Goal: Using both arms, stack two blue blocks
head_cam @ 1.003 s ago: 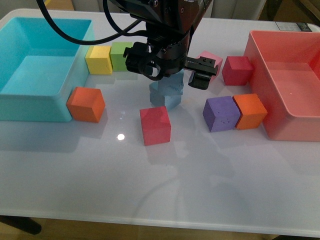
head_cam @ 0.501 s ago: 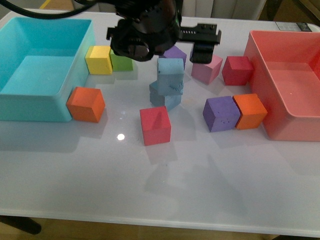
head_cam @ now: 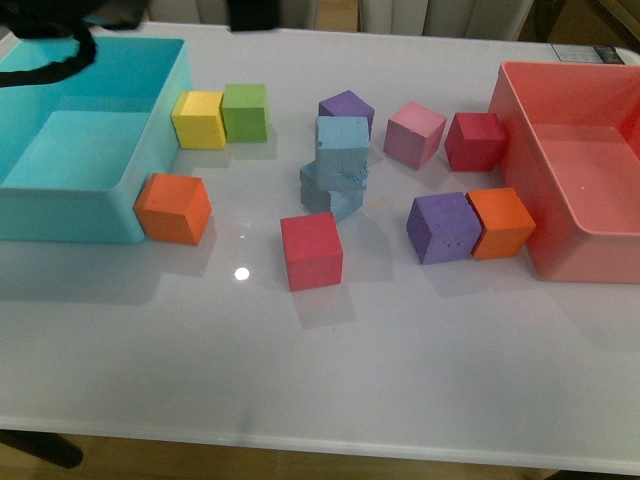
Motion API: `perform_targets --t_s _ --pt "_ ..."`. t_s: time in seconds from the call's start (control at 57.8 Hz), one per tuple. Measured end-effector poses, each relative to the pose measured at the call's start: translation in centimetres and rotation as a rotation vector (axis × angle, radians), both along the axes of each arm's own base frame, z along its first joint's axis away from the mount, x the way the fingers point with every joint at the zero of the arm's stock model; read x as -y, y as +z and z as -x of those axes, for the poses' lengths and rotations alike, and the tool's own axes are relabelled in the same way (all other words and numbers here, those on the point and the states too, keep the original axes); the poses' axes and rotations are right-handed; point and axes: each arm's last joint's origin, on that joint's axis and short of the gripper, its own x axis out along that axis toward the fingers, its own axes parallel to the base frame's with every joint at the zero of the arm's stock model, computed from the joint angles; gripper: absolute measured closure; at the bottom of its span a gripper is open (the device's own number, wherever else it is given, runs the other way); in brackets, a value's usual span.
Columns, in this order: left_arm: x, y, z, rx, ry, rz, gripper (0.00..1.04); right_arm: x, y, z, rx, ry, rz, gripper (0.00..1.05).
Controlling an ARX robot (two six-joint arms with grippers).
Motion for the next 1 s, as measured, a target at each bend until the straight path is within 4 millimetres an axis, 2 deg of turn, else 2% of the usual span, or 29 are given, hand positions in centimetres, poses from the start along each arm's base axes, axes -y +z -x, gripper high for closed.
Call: perform_targets --t_s 0.035,0.086,0.138,0.259,0.432,0.657,0.778,1.003 --pt "-0.8 0.0 0.6 0.085 0.039 -0.020 0.24 0.0 0.0 0.0 0.000 0.002 0.000 0.09" --pt "-3.7 0.2 3.0 0.285 0.104 -0.040 0.39 0.0 0.0 0.0 0.000 0.001 0.000 0.09" --pt "-5.4 0.5 4.7 0.364 0.124 -0.046 0.50 0.0 0.0 0.0 0.000 0.000 0.000 0.09" --pt "-7.7 -0.2 7.5 0.374 0.114 -0.075 0.73 0.0 0.0 0.0 0.000 0.002 0.000 0.09" --pt "-9.6 -1.0 10.2 0.365 0.107 -0.086 1.03 0.0 0.0 0.0 0.000 0.002 0.000 0.09" --pt "-11.5 -1.6 13.2 0.361 0.115 -0.093 1.03 0.0 0.0 0.0 0.000 0.002 0.000 0.09" --pt "-12.1 -2.7 14.7 0.356 0.109 -0.092 1.03 0.0 0.0 0.0 0.000 0.001 0.000 0.09" --pt "-13.5 -2.5 16.5 0.362 0.105 -0.091 1.03 0.0 0.0 0.0 0.000 0.002 0.000 0.09"
